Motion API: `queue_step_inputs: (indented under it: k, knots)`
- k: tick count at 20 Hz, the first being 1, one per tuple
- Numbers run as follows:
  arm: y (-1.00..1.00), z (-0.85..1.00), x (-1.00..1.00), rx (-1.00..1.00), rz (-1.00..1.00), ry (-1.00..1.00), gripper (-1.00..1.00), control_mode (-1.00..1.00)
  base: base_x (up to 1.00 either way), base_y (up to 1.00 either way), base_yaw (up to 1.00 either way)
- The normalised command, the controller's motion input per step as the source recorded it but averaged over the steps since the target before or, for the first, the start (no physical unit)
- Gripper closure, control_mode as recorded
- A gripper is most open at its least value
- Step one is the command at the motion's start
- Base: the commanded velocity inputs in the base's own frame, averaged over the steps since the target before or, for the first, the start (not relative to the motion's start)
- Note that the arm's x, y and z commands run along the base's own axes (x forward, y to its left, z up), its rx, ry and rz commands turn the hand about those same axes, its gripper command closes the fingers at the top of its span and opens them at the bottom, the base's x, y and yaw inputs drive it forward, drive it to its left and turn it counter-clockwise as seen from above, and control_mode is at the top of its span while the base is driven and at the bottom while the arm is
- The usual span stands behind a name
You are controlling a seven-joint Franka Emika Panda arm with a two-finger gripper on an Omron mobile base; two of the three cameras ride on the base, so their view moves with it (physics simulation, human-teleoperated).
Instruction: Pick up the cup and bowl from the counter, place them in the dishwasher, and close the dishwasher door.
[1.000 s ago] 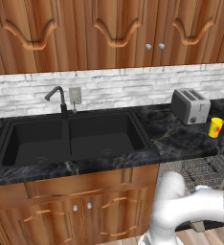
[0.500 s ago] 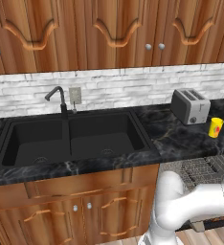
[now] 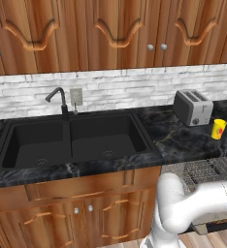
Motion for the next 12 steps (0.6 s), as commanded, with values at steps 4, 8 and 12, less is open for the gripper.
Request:
queue_step_inputs:
  k: [4, 8, 12]
  knots:
    - [0.0, 0.0, 0.19, 0.0, 0.02, -0.09, -1.0, -1.0, 0.0, 0.0, 0.0]
    - [0.0, 0.0, 0.15, 0.0, 0.04, -0.09, -1.0, -1.0, 0.0, 0.0, 0.0]
    - [0.04, 0.0, 0.21, -0.01, 0.05, -0.05, -1.0, -1.0, 0.0, 0.0, 0.0]
